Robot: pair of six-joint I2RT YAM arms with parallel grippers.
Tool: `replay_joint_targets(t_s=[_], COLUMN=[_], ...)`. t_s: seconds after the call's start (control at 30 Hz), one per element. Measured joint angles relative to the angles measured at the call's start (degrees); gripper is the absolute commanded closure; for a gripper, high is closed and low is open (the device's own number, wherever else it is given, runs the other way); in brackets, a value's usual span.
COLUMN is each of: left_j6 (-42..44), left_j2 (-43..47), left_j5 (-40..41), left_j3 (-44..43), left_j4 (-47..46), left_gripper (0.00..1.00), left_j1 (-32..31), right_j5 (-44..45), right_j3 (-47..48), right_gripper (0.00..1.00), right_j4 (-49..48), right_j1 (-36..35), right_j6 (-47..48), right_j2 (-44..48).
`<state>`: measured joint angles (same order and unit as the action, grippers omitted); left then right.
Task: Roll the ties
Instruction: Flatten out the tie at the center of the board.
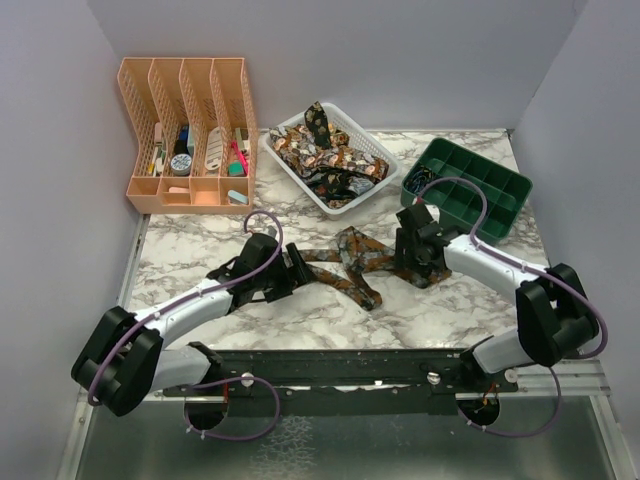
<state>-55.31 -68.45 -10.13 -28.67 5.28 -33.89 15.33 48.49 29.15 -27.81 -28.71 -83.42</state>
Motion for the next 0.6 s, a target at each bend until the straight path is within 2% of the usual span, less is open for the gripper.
replay_joint_targets(t_s=[0.2,0.43,0.6], left_j6=[0.09,0.90,1.60], left_j2=[0.28,1.22,1.38], left_j5=[0.09,0.33,0.33], left_j3=[0.04,0.07,0.07], left_j4=[-0.24,0.48,0.92], left_gripper=[0.12,0.12,0.12], left_j1=[0.00,0.00,0.00], right_j5=[6.67,10.58,14.82], right_j3=[-1.22,-10.34,-12.04], right_gripper=[0.29,0.28,0.28], right_j4=[3.48,7.06,11.39], right_j1=[0.02,0.02,0.07], right_j6=[-5.77,-21.24,-29.24], right_j2=[2.64,13.46,19.61])
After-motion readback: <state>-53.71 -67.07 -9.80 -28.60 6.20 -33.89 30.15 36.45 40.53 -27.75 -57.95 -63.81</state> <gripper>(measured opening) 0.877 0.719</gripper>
